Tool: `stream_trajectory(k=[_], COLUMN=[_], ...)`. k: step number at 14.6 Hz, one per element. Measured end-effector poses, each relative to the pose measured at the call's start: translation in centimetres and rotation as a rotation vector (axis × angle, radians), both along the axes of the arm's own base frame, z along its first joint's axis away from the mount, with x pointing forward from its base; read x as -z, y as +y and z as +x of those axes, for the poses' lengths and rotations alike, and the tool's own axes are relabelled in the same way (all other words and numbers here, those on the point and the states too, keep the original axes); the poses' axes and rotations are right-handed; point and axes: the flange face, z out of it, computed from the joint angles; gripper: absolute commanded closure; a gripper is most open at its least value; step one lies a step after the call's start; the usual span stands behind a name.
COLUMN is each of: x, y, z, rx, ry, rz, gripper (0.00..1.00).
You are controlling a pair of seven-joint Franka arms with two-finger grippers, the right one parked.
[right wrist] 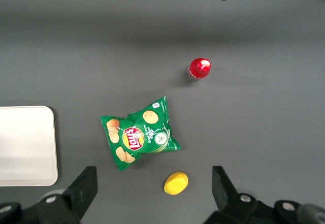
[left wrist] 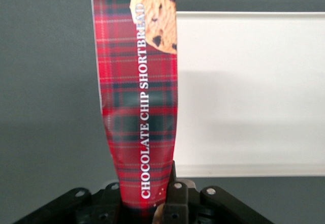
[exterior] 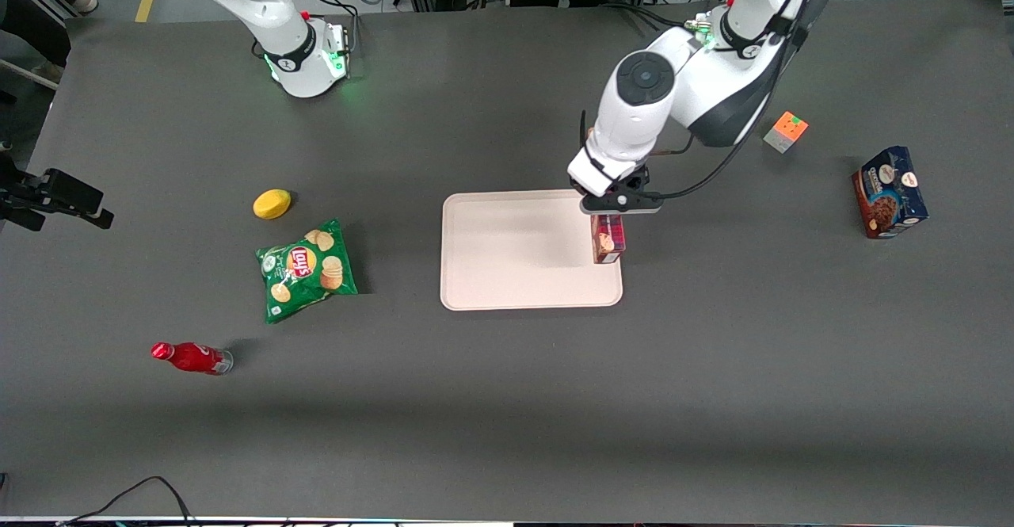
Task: Place red cookie box on tray
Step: 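Carry the red box with the left gripper over the pink tray, then lower the red box onto the tray's rim edge and open the left gripper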
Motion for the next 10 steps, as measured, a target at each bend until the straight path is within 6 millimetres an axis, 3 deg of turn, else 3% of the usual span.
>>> stream_trajectory(k=[6,10], x=[7.5,9.5], y=[-1.1,-0.8], z=[0.9,3.0], rx=[0.015,0.008], ry=[-0.042,-0.046], rz=[0.013,0.014], gripper=[0.87,0.87])
